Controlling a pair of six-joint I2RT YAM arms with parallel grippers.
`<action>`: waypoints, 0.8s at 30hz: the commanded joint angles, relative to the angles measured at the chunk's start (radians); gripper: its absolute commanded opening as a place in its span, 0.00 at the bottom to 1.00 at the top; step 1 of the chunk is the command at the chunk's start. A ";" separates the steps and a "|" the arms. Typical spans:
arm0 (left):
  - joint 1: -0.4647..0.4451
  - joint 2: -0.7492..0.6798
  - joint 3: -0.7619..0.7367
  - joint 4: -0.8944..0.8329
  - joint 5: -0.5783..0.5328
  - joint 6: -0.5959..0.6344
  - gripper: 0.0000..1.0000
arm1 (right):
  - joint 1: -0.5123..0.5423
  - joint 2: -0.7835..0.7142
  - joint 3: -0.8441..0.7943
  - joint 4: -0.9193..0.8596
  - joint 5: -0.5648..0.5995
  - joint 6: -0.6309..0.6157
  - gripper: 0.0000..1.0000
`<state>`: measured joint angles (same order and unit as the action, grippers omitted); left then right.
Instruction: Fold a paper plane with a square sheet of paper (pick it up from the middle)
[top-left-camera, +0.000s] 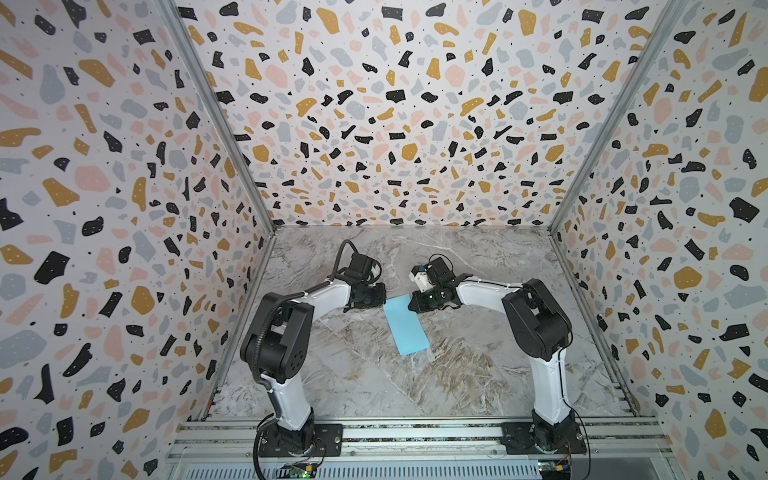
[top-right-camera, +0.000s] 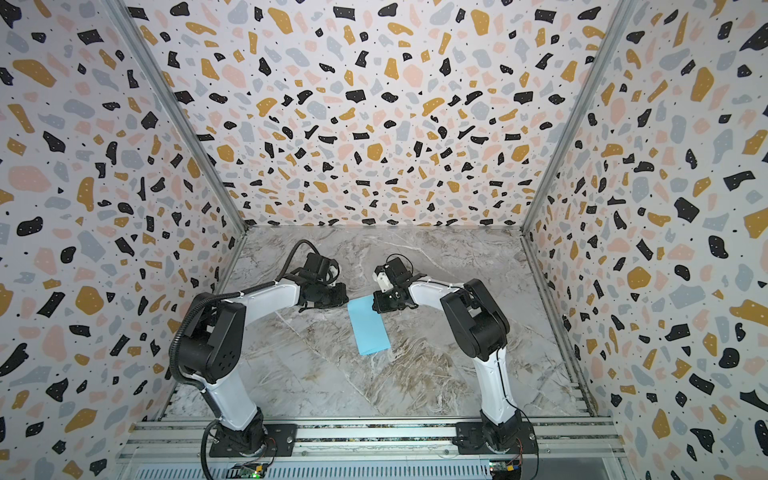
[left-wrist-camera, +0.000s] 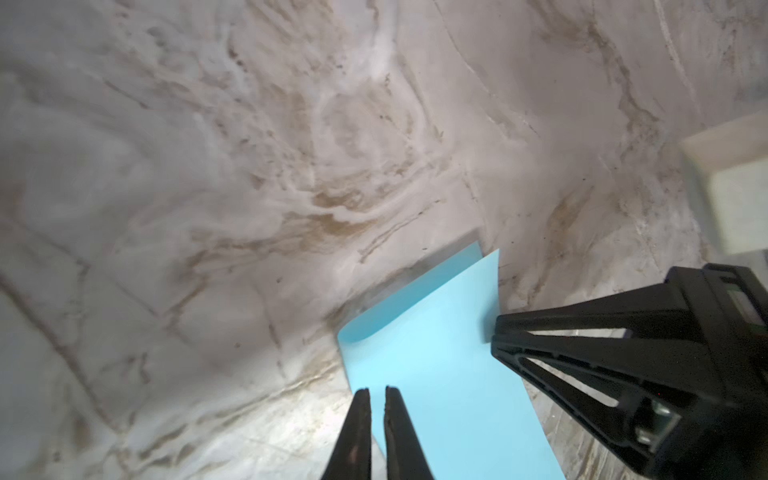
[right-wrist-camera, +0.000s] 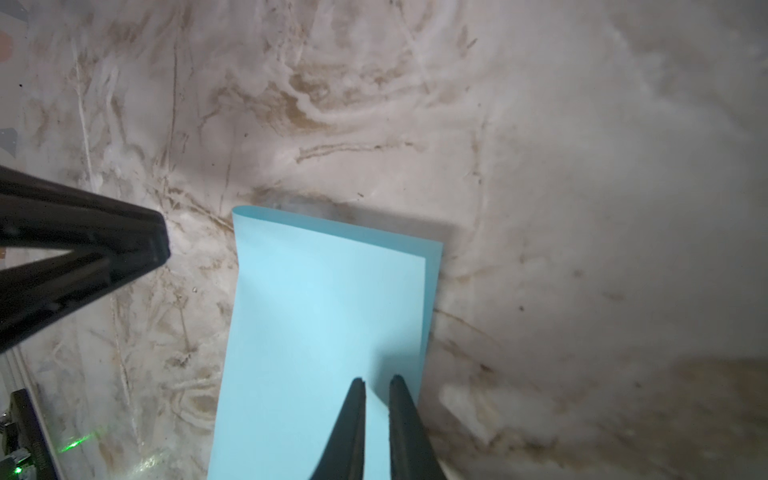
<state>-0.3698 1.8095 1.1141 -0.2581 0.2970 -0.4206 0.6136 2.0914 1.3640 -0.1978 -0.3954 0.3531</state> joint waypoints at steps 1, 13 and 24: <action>-0.008 0.042 0.035 0.007 0.034 -0.006 0.11 | 0.001 0.051 -0.057 -0.143 0.086 -0.015 0.15; -0.008 0.127 0.062 0.008 -0.107 -0.035 0.10 | 0.000 0.056 -0.058 -0.141 0.103 -0.019 0.15; 0.009 0.061 0.047 -0.110 -0.275 -0.035 0.14 | -0.001 0.052 -0.024 -0.166 0.142 -0.052 0.16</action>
<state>-0.3759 1.9163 1.1790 -0.2981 0.0929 -0.4419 0.6174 2.0895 1.3670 -0.2028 -0.3748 0.3305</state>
